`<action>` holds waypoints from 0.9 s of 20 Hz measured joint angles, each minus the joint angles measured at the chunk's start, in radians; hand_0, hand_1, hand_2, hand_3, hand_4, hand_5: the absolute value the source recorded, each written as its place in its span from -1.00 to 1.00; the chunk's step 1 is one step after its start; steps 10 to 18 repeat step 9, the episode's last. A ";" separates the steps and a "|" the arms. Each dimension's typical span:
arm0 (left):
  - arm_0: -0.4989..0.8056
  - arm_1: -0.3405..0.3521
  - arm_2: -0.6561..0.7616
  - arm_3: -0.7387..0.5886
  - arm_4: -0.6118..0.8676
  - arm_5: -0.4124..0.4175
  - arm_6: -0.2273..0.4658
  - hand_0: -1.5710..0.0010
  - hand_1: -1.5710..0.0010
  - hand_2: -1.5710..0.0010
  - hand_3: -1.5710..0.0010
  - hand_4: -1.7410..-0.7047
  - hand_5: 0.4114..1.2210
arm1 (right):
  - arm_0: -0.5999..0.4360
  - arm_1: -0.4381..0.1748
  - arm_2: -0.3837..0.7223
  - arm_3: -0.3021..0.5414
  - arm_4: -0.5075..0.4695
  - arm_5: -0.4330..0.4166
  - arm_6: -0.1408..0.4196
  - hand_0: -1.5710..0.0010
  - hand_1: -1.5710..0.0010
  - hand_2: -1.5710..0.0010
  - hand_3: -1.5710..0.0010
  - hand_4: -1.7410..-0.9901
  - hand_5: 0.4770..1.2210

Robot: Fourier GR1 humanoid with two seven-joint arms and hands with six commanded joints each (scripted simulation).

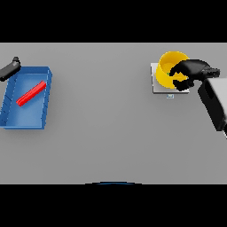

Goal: Pick up the red beaker and tilt it to pour out 1 green nut into yellow bowl. Pick up the yellow bowl and place it on the metallic measuring scale.

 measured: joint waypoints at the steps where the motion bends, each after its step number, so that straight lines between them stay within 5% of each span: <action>1: -0.002 0.001 0.005 -0.001 0.006 -0.007 -0.007 1.00 1.00 1.00 1.00 0.71 -0.11 | -0.003 -0.001 0.000 0.009 0.003 -0.004 0.001 0.62 0.72 0.62 0.35 -0.32 0.00; 8: 0.011 0.005 0.001 -0.033 0.004 0.026 0.015 1.00 1.00 1.00 1.00 0.72 -0.11 | -0.008 0.001 0.027 0.032 0.033 -0.012 -0.028 0.92 0.94 0.90 0.65 -0.14 -0.13; 18: 0.005 0.007 -0.005 -0.042 -0.004 0.035 0.042 1.00 1.00 1.00 1.00 0.72 -0.12 | -0.010 -0.003 0.030 0.031 0.037 -0.011 -0.026 0.94 0.95 0.92 0.66 -0.13 -0.14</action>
